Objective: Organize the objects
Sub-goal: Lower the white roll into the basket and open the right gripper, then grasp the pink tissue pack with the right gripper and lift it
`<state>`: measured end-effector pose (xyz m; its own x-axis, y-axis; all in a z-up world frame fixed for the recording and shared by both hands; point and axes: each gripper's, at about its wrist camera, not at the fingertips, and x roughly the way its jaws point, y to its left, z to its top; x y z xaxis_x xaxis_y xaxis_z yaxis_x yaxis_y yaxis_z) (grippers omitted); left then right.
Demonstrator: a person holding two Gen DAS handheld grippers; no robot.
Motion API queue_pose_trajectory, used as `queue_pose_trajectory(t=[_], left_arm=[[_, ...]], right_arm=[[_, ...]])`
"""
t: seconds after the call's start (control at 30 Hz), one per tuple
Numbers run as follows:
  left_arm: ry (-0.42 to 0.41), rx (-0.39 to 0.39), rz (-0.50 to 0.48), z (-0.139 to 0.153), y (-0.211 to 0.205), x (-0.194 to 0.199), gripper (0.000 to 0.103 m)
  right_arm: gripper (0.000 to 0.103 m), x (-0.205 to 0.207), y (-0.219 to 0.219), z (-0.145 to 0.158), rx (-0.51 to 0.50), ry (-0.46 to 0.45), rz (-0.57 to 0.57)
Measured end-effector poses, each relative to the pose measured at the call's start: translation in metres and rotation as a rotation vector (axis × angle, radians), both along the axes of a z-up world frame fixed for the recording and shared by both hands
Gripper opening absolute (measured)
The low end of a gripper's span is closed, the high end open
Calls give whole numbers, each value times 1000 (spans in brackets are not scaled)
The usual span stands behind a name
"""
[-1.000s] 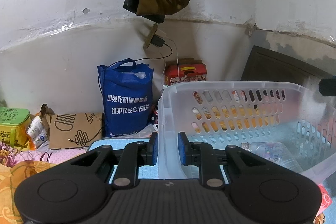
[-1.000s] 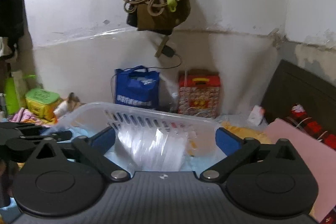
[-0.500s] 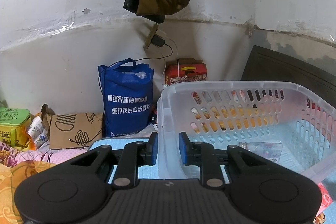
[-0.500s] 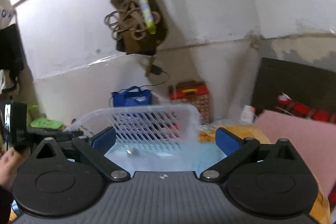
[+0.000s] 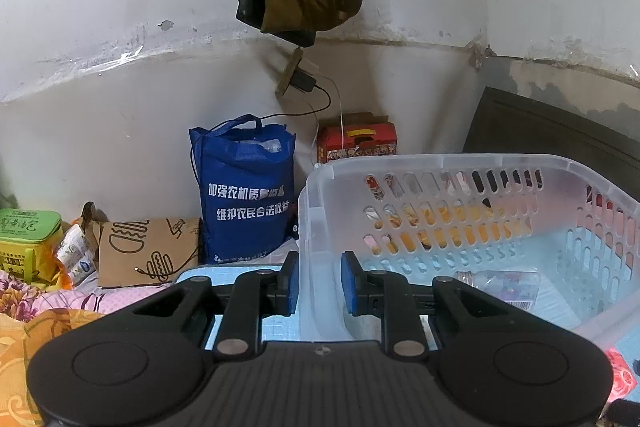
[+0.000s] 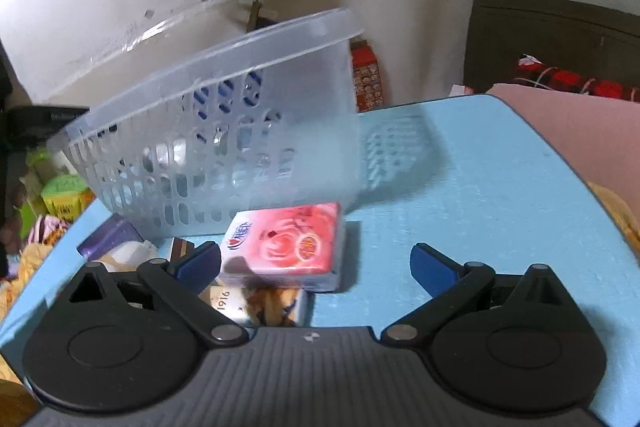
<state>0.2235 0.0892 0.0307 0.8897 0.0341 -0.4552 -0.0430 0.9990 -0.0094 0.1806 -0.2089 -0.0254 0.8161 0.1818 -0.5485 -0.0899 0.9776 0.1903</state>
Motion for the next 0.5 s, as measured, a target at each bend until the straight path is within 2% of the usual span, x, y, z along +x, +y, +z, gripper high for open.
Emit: queue_pose_trajectory(t=[0.23,0.4,0.5], left_arm=[[-5,8,-1,-1,-1,0,26],[-5,2,-5,-1,1,1,28],[-7,2,-4,-1,1,0,28]], right_arm=[[102,7,16,3,-58,12,32],[86,16,27,-1,-104,48,81],[81,11,20,-2,-61,27,81]])
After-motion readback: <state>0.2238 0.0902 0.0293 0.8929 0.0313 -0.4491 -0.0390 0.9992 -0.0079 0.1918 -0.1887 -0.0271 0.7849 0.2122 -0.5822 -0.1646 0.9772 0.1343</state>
